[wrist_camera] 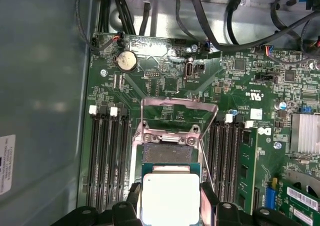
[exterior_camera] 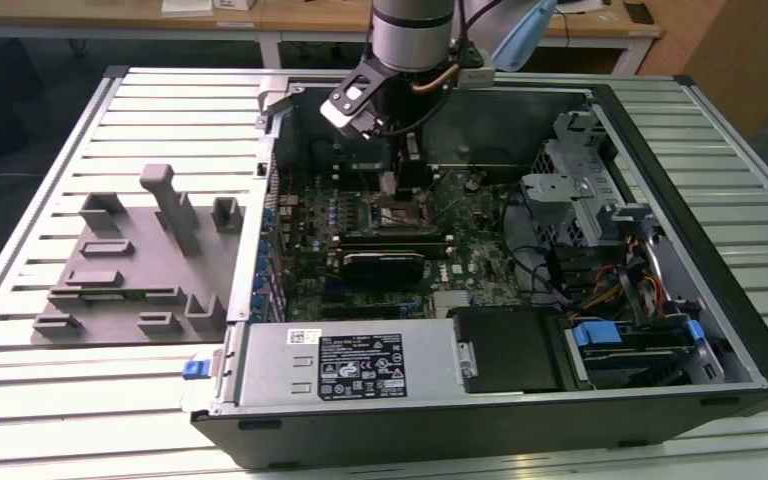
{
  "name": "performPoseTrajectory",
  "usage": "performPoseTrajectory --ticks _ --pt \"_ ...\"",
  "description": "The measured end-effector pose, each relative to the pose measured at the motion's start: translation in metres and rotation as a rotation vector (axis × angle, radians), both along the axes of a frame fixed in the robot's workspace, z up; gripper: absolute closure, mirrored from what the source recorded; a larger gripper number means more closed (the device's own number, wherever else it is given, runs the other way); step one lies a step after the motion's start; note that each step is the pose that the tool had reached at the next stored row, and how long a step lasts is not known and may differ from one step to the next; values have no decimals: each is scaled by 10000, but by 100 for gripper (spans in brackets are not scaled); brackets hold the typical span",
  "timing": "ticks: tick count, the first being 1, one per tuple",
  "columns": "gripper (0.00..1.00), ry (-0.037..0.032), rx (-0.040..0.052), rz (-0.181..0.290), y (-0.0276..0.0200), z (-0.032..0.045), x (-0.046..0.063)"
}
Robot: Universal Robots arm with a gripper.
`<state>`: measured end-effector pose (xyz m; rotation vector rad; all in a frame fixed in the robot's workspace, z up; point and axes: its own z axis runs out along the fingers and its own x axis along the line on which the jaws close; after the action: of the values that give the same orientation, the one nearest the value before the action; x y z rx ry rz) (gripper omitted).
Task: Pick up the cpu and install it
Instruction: 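Place the cpu into insertion slot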
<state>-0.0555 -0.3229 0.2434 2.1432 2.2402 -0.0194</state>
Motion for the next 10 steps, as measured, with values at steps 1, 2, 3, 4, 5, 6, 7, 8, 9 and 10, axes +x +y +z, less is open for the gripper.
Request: performPoseTrajectory --ticks 1,2,3,4,5,6,7,8,9,10 --pt "45 0 0 -17 0 -11 1" --pt "45 0 -2 -37 0 -21 1" --pt "45 0 -6 -58 0 -29 2" --pt "45 0 -16 -82 0 -36 2" --pt "45 0 -29 -112 0 -43 2" --pt "45 0 -45 -148 0 -51 2" --pt "45 -1 -63 -190 0 -60 2" --pt "45 0 -74 -224 0 -69 2" --pt "45 0 -77 -252 0 -82 2" --pt "45 0 -78 -270 0 -95 2"
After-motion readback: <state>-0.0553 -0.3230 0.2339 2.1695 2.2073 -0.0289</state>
